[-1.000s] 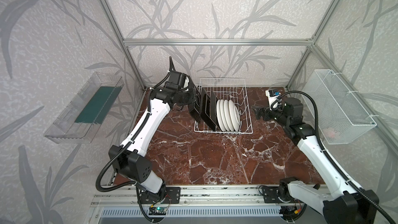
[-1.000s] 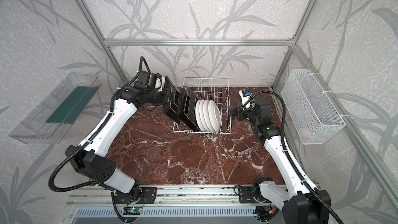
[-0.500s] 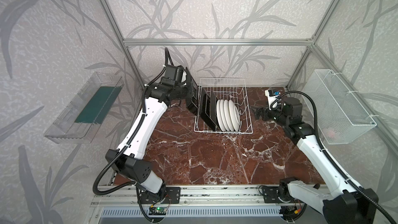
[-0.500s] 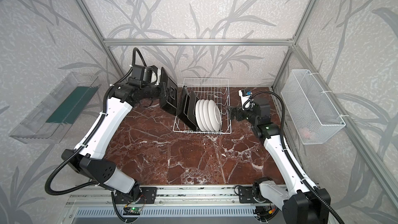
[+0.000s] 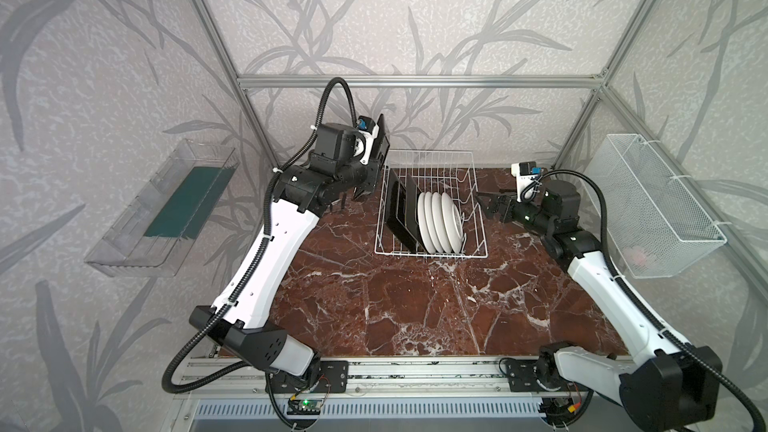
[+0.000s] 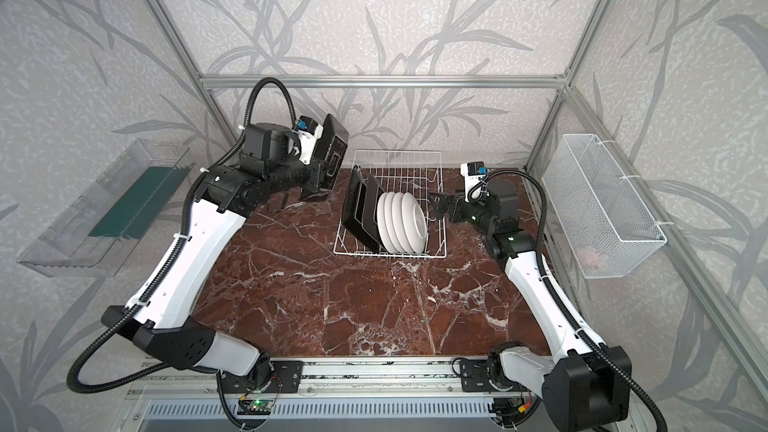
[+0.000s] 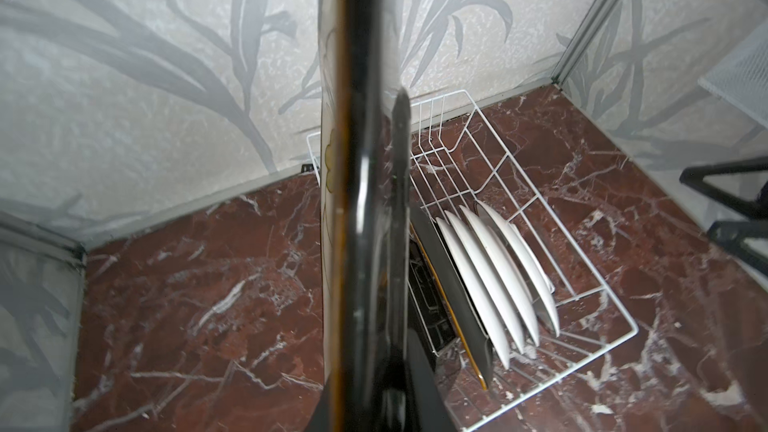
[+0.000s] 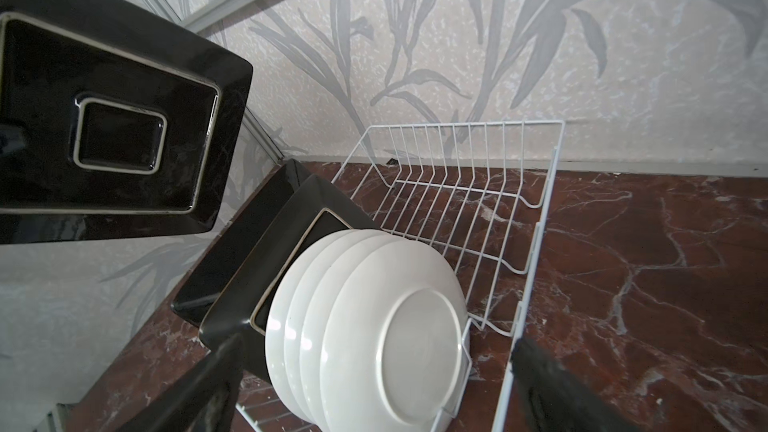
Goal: Unload the plates from the dish rack
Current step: 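Lift the flower-patterned plate up out of the rack with the left gripper, then grasp the plate's far edge with the right gripper while the left holds it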
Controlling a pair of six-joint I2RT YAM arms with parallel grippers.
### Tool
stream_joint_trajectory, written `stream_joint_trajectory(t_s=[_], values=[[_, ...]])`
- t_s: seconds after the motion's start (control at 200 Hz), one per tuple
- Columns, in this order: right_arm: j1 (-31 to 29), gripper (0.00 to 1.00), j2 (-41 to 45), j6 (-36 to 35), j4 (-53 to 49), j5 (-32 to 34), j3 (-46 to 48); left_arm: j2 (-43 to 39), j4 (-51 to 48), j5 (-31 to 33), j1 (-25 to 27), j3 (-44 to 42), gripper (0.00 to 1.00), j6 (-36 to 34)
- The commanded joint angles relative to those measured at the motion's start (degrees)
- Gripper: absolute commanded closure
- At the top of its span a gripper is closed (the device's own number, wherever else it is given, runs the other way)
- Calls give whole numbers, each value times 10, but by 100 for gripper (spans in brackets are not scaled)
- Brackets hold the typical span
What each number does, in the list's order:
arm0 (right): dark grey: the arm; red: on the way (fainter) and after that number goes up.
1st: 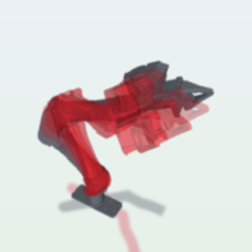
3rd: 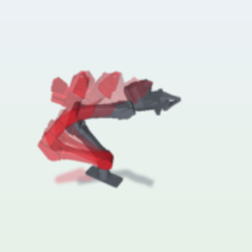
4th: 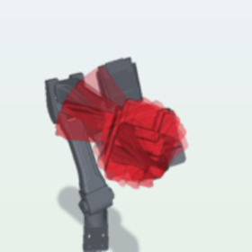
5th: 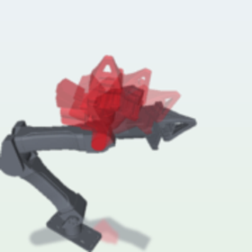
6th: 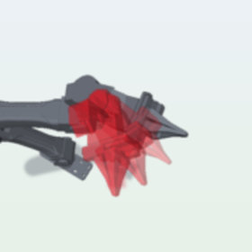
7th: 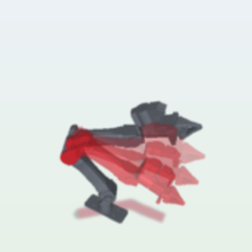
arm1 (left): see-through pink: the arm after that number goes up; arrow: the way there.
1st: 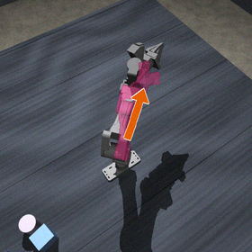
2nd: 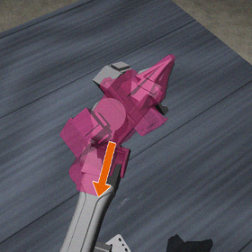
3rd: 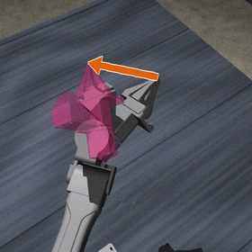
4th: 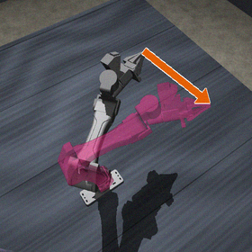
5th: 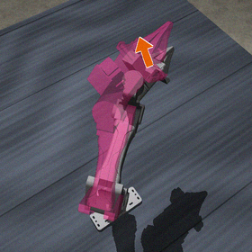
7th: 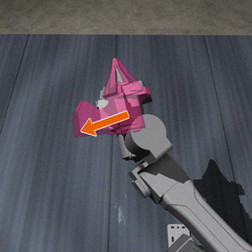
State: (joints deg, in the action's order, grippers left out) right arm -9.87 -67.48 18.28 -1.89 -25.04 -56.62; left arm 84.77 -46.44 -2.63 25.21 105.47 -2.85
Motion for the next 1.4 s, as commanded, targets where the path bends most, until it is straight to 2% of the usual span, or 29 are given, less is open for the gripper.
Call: stream_joint_trajectory(t_s=[0.0,0.1,0.2,0.3,0.395,0.545,0.79,0.835,0.985,1.225,1.4], values=[[-2,1,-19,69,-12,-15,-53,-55,165,61,32,-37,100,-166],[-2,1,-43,94,-36,-22,-85,-70,197,71,53,-82,100,-240],[-2,1,-64,141,-23,-50,-108,-75,219,111,74,-115,100,-309],[-2,1,-88,187,-9,-84,-128,-94,310,152,97,-186,100,-379],[-2,1,-109,227,-3,-108,-146,-111,394,163,107,-243,100,-437],[-4,1,-134,265,9,-144,-169,-129,511,163,114,-302,100,-513],[-15,1,-148,287,19,-157,-183,-147,591,127,121,-357,100,-600],[-19,1,-151,291,20,-158,-185,-149,600,117,122,-371,100,-635],[-30,1,-165,291,8,-164,-205,-146,631,106,124,-403,100,-679],[-63,0,-206,305,-25,-165,-251,-141,701,100,141,-435,100,-702],[-90,9,-238,305,-68,-151,-288,-136,718,104,146,-440,100,-709]])
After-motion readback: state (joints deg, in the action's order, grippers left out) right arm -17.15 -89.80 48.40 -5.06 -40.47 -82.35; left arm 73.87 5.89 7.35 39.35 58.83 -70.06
